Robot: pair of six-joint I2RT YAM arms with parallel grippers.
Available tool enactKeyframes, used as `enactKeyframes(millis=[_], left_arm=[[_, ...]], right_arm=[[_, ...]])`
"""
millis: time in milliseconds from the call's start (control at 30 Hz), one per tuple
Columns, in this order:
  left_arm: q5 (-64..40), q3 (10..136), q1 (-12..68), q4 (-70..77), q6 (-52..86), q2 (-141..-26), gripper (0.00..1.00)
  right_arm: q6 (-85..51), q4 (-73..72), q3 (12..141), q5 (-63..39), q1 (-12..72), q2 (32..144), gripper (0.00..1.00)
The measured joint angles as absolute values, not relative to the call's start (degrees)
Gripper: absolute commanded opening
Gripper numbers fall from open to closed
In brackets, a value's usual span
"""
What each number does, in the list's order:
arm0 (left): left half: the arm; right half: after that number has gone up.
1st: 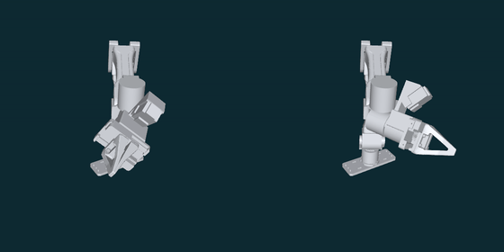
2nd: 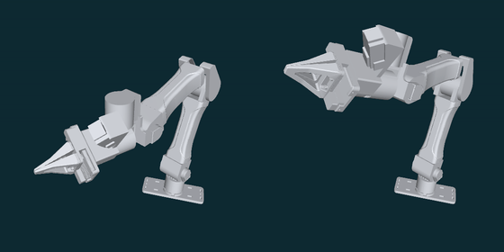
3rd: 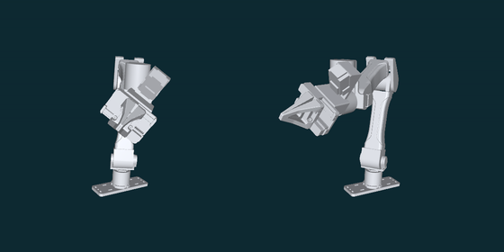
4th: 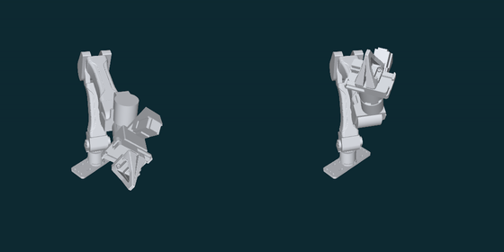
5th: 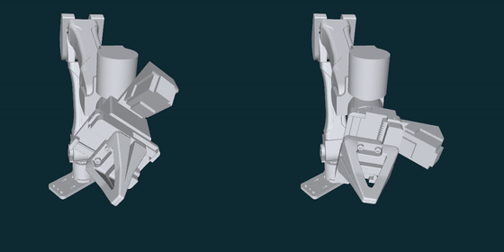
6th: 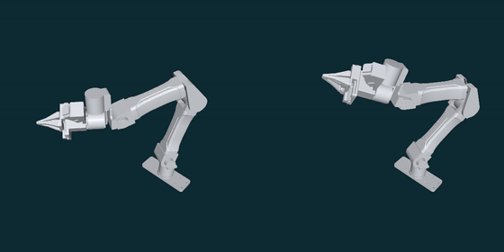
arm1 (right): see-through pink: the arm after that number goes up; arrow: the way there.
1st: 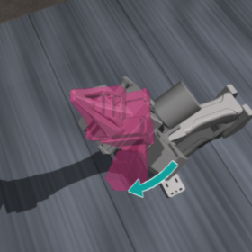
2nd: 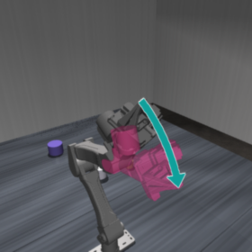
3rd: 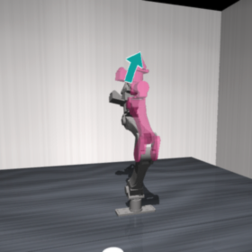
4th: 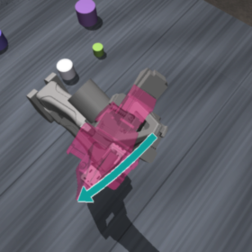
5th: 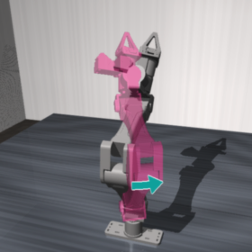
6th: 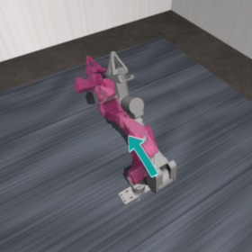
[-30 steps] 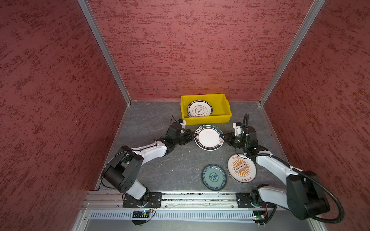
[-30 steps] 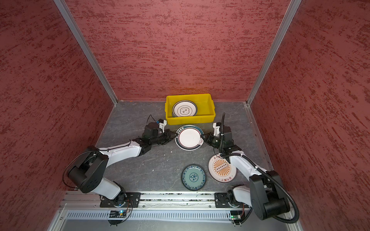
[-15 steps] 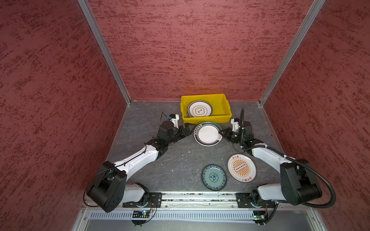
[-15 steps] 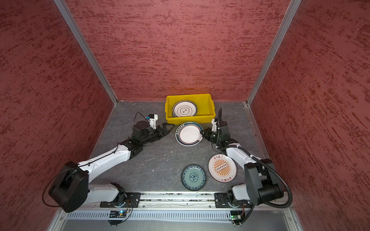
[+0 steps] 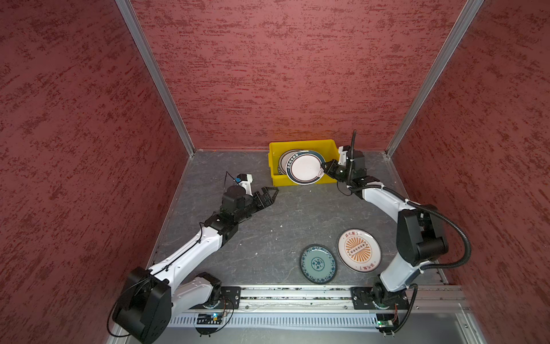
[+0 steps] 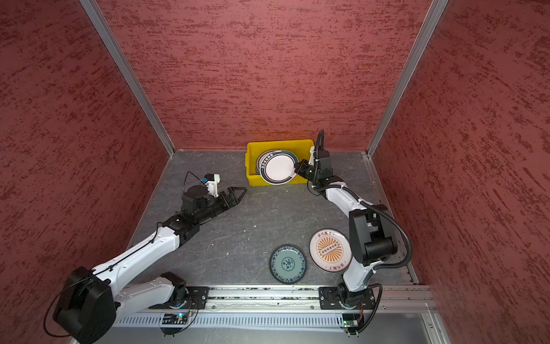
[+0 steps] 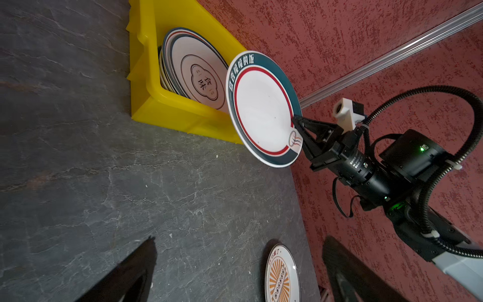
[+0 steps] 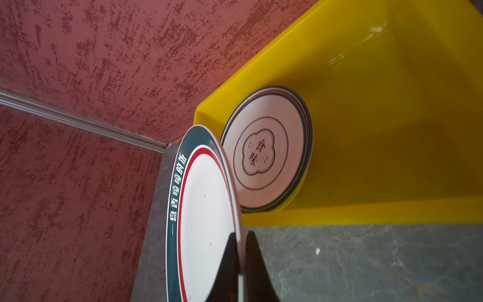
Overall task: Place the plates into the plastic bin on the countertop
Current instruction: Place the plate in the plastic bin.
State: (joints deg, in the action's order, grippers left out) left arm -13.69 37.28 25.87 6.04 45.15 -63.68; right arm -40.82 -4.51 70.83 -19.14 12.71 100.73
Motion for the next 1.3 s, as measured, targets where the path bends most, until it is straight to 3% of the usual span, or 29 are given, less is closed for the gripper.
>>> enactKeyframes(millis=[300,700,733,767,800,900,1000,1133,1300], left_arm=[[-11.3,37.3,27.2,2.9,44.9,-61.6,0.99],[-8.9,37.3,27.6,0.3,45.0,-60.8,0.99],[-8.8,37.3,27.6,0.3,44.9,-60.8,0.99],[-8.7,37.3,27.6,0.3,44.9,-60.8,0.99],[-8.7,37.3,27.6,0.3,45.0,-60.8,0.99],[-8.6,37.1,27.6,0.2,44.9,-60.8,0.99],[-8.6,36.8,27.6,0.2,45.0,-60.9,0.99],[-8.7,36.7,27.6,0.2,44.9,-61.6,0.99],[-8.7,36.7,27.7,0.4,44.9,-62.6,0.99]], right_arm=[[-40.5,-0.3,85.9,-16.3,12.7,114.9,0.00],[-40.6,3.8,97.5,-15.4,12.7,125.8,0.00],[-40.4,4.4,98.0,-15.4,12.7,126.3,0.02],[-40.2,4.8,98.3,-15.5,12.7,126.6,0.22],[-40.1,5.3,98.7,-15.6,12.7,127.0,0.34],[-39.2,6.5,99.4,-16.1,12.7,127.5,0.48],[-37.9,7.2,100.5,-17.1,12.7,127.5,0.71],[-35.9,7.3,101.6,-18.3,12.7,127.4,0.81],[-32.4,10.5,100.9,-16.8,12.8,125.9,0.87]])
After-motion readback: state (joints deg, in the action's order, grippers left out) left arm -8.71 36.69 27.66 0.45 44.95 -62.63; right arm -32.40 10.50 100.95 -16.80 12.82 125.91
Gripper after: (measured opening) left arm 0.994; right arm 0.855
